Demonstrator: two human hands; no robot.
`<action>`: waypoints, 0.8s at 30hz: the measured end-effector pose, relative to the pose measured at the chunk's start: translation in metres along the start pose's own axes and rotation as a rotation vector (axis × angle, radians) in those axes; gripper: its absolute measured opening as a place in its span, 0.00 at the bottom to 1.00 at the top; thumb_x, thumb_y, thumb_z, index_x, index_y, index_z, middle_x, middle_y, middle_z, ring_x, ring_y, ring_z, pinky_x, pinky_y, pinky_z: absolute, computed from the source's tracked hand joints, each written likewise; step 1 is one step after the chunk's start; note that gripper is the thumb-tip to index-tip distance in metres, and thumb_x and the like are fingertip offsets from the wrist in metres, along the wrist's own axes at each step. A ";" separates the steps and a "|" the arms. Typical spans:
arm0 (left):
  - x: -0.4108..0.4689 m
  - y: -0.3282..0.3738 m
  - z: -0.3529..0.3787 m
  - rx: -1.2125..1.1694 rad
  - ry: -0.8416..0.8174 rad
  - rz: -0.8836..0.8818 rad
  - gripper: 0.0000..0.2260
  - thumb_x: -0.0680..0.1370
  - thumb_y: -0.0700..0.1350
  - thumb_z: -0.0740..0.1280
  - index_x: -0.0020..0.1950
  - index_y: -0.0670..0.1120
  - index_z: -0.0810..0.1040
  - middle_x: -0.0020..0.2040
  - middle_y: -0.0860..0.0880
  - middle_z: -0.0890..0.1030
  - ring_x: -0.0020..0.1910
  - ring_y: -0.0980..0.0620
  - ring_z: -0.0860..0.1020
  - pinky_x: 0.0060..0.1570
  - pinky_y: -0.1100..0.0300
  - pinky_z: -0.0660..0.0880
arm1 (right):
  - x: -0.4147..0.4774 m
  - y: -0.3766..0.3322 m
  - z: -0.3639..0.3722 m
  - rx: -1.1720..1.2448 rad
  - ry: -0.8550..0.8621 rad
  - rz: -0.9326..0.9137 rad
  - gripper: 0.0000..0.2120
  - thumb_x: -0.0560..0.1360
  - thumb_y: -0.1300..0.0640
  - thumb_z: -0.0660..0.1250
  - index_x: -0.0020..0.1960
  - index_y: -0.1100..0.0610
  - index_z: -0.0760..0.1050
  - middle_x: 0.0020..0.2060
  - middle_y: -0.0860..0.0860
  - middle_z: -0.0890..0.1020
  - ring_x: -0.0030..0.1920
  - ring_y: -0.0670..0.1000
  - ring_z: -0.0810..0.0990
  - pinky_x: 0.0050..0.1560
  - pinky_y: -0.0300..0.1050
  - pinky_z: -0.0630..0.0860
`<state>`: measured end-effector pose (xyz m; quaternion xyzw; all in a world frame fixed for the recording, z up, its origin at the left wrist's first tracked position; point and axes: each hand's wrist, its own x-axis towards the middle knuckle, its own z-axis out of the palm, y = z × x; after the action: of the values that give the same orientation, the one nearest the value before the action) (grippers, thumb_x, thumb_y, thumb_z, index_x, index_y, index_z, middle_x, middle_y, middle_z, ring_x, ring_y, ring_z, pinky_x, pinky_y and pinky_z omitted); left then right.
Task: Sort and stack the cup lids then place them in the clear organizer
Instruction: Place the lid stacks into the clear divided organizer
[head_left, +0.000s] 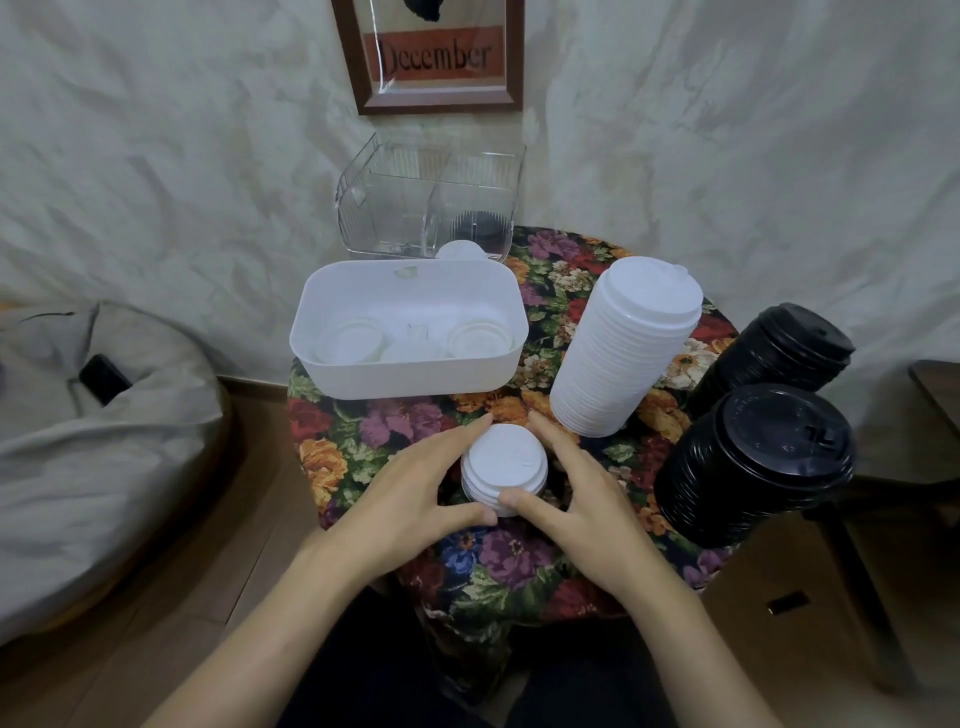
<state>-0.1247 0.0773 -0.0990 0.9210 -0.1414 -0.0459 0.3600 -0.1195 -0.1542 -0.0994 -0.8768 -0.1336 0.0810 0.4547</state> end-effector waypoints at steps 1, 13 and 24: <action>0.000 0.001 -0.003 -0.011 -0.003 -0.001 0.43 0.72 0.65 0.76 0.82 0.65 0.57 0.79 0.66 0.63 0.76 0.68 0.60 0.76 0.60 0.62 | 0.000 -0.001 0.000 -0.027 0.000 -0.006 0.40 0.74 0.34 0.72 0.80 0.33 0.57 0.77 0.33 0.64 0.77 0.37 0.61 0.76 0.47 0.62; 0.091 0.033 -0.106 0.111 0.249 0.067 0.12 0.85 0.43 0.65 0.64 0.53 0.84 0.56 0.61 0.82 0.53 0.58 0.79 0.56 0.63 0.72 | -0.001 0.002 0.005 -0.074 0.033 -0.004 0.37 0.75 0.35 0.72 0.79 0.31 0.58 0.73 0.32 0.66 0.71 0.33 0.61 0.66 0.36 0.60; 0.158 0.000 -0.096 0.407 -0.202 -0.125 0.13 0.82 0.53 0.69 0.66 0.56 0.83 0.66 0.53 0.81 0.64 0.50 0.76 0.60 0.58 0.67 | -0.001 0.003 0.006 -0.096 0.016 0.009 0.36 0.76 0.36 0.71 0.80 0.33 0.58 0.66 0.20 0.59 0.70 0.31 0.60 0.69 0.38 0.60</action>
<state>0.0443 0.0931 -0.0257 0.9723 -0.1260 -0.1306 0.1476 -0.1214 -0.1519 -0.1051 -0.8988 -0.1299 0.0693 0.4129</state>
